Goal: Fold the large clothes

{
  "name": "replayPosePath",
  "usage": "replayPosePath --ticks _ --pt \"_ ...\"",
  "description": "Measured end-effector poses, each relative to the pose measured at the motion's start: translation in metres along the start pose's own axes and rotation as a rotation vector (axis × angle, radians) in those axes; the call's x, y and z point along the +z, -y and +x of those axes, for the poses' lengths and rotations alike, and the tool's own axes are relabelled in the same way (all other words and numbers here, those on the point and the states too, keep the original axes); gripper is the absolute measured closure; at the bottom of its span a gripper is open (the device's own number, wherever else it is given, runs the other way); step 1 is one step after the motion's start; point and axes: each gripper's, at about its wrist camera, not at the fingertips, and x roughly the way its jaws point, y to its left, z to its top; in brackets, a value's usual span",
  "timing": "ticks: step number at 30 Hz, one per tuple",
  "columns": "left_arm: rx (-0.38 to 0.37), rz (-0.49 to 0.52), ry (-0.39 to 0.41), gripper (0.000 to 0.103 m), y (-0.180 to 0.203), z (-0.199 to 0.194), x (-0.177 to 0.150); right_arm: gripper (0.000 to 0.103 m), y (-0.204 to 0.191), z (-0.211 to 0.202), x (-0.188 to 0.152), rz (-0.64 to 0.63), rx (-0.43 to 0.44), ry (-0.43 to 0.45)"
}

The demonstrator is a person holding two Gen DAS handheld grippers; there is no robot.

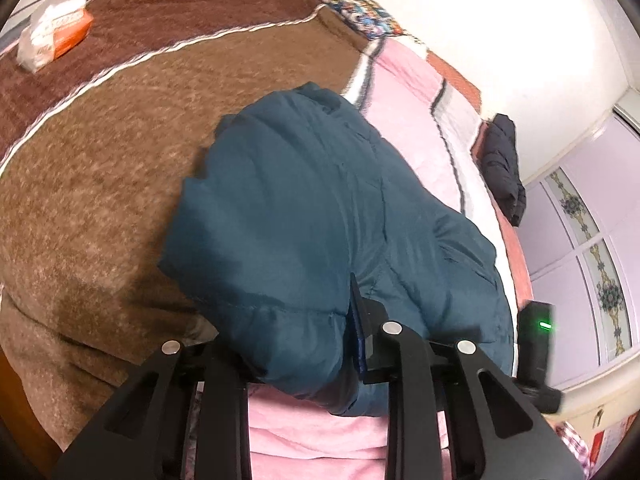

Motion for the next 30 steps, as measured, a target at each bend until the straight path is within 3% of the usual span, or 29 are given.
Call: replayPosePath --ticks 4,8,12,16,19,23,30 --pt "-0.011 0.057 0.027 0.078 0.018 -0.006 0.002 0.103 0.005 0.012 0.006 0.028 0.019 -0.003" --pt "-0.004 0.095 0.058 0.079 0.028 -0.013 0.004 0.100 0.004 -0.005 0.002 0.047 0.027 0.017" --pt "-0.005 0.109 0.065 0.079 0.034 -0.018 0.005 0.100 0.007 -0.058 -0.008 0.026 0.034 0.141" --pt "0.002 0.129 0.075 0.079 0.041 -0.020 0.005 0.100 0.052 -0.116 -0.016 0.131 -0.027 0.281" --pt "0.000 0.143 0.079 0.079 0.045 -0.022 0.007 0.098 0.089 -0.140 -0.027 0.216 -0.077 0.338" --pt "-0.002 0.184 0.093 0.079 0.059 -0.027 0.008 0.097 0.123 -0.135 -0.038 0.286 -0.072 0.330" --pt "0.004 0.302 0.128 0.079 0.098 -0.035 0.006 0.097 0.150 -0.079 -0.032 0.324 -0.052 0.222"
